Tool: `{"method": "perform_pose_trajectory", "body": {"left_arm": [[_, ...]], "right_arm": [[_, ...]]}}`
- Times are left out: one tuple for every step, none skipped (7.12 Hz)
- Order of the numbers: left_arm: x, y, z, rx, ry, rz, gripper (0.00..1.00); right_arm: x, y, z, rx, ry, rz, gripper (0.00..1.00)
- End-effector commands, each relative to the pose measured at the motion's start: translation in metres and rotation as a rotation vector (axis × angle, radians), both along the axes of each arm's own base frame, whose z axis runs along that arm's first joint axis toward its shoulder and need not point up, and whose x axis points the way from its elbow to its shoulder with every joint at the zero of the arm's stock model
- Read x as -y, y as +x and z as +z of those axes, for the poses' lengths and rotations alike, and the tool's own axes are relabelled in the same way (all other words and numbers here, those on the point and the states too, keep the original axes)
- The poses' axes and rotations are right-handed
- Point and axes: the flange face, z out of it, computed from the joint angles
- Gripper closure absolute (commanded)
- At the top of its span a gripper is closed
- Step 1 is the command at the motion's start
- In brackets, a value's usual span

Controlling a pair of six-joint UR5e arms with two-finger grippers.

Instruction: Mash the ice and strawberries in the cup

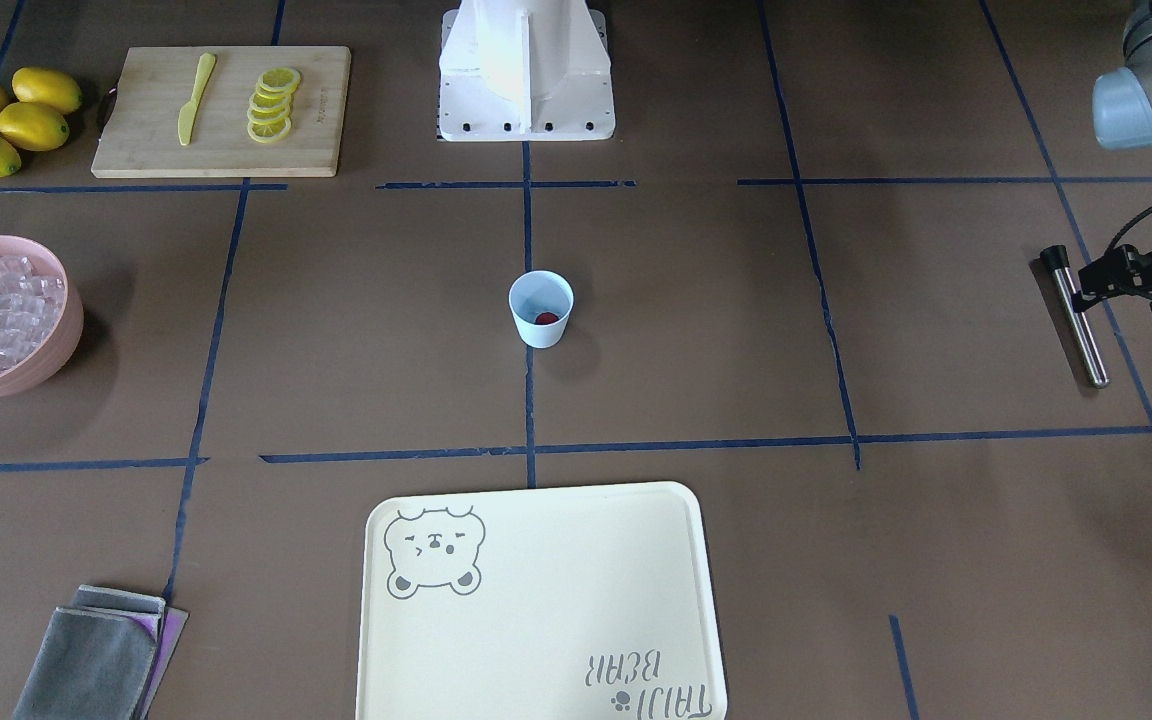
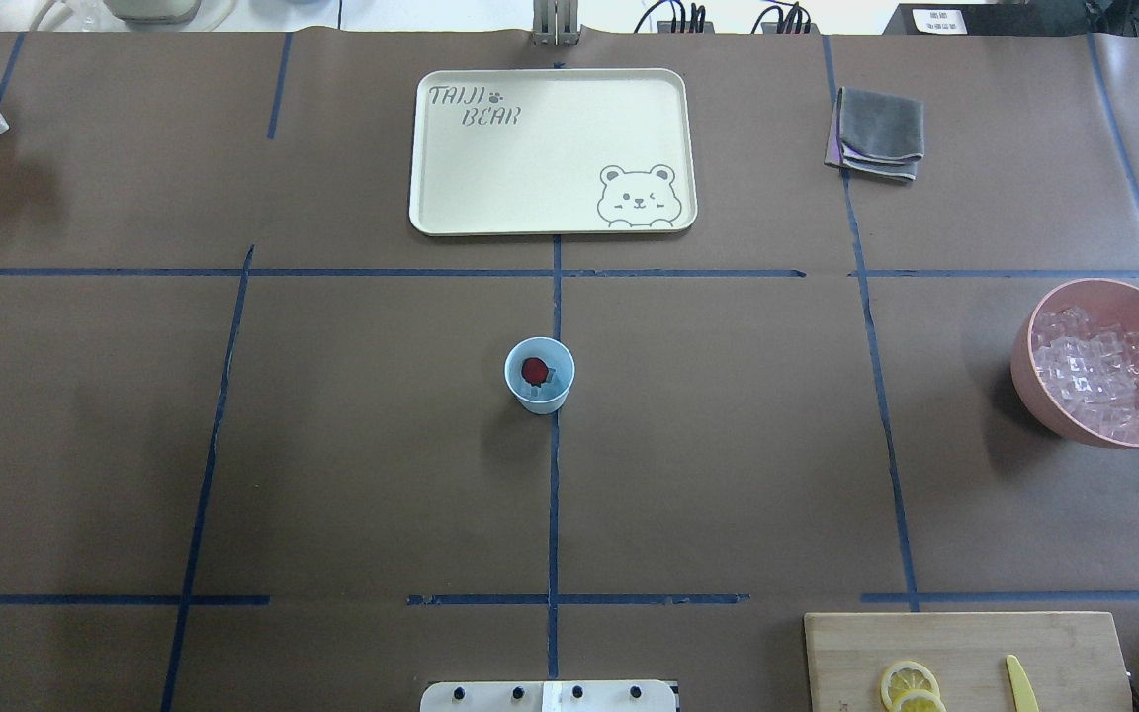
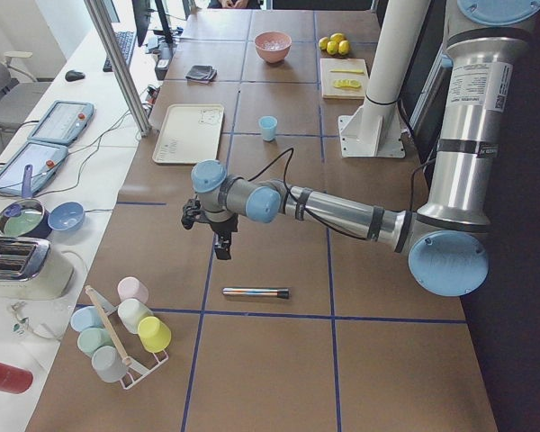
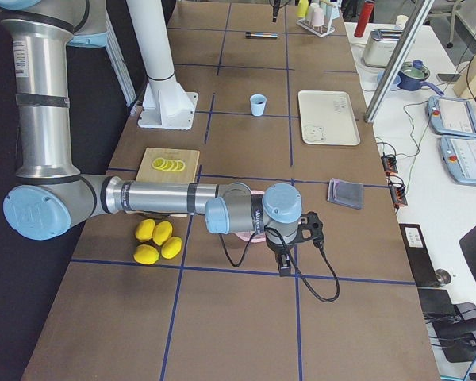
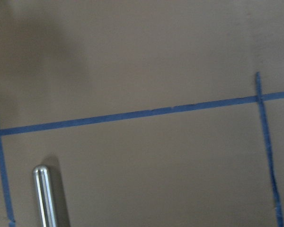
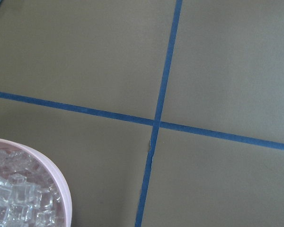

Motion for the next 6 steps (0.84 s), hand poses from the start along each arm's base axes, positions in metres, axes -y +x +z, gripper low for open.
{"method": "perform_pose_trajectory", "body": {"left_arm": [[0.004,0.000,0.061,-0.015,0.000,-0.047,0.00],[0.005,-0.002,0.067,-0.012,0.000,-0.080,0.00],[0.001,-0.006,0.078,0.031,-0.003,-0.112,0.00],[-0.008,-0.008,0.092,0.022,0.000,-0.141,0.00],[-0.014,-0.009,0.104,-0.008,-0.004,-0.217,0.00],[-0.017,-0.006,0.119,-0.028,-0.003,-0.249,0.00]], "right_arm": [[0.001,0.000,-0.001,0.001,0.001,0.001,0.00],[0.002,0.000,-0.002,0.001,0.004,0.001,0.00],[0.002,0.000,-0.002,0.001,0.004,0.001,0.00],[0.002,0.000,-0.004,0.002,0.007,0.000,0.00],[0.002,0.000,-0.004,0.002,0.007,0.000,0.00],[0.002,0.000,-0.004,0.001,0.007,0.001,0.00]]}}
